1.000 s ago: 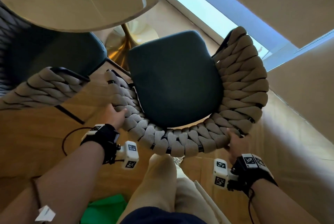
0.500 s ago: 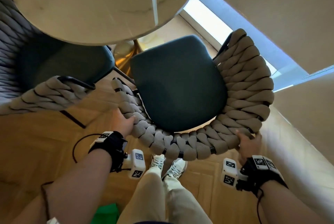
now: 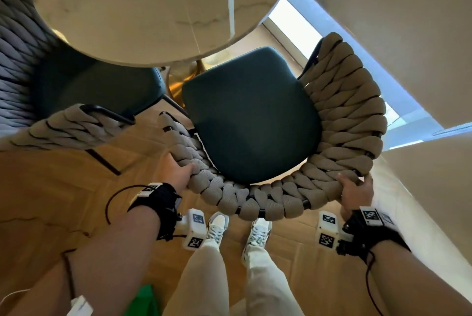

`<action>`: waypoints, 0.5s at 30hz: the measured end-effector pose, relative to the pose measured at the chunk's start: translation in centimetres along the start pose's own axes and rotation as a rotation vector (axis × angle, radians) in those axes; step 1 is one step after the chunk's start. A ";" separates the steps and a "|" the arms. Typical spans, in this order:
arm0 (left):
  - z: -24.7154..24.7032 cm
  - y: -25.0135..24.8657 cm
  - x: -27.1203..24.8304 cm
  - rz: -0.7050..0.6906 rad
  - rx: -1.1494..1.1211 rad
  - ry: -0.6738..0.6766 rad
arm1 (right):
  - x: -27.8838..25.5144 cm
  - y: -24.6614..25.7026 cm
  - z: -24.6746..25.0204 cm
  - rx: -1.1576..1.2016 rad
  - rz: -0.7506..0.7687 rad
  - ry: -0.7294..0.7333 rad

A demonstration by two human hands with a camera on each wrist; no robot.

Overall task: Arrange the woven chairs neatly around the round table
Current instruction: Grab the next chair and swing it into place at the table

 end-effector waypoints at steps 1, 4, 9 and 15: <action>-0.5 0.6 1.0 0.015 -0.021 0.000 | 0.4 0.4 0.0 -0.003 0.000 0.008; -2.5 5.5 7.6 0.024 -0.053 -0.004 | 1.3 1.6 -0.4 -0.015 0.027 0.039; -3.5 5.7 10.3 0.061 0.013 -0.041 | 2.5 3.2 -1.1 -0.010 0.047 0.060; -2.6 -0.8 3.8 0.070 -0.099 -0.003 | 4.2 4.3 -1.8 -0.012 0.045 0.060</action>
Point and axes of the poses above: each hand's wrist, its own x-axis towards the middle knuckle, its own z-axis out of the back of the hand, y = z × x, the point moved 4 cm from there along x, towards the middle knuckle, and after that the axes turned 5 degrees about x, right-handed, at the moved point
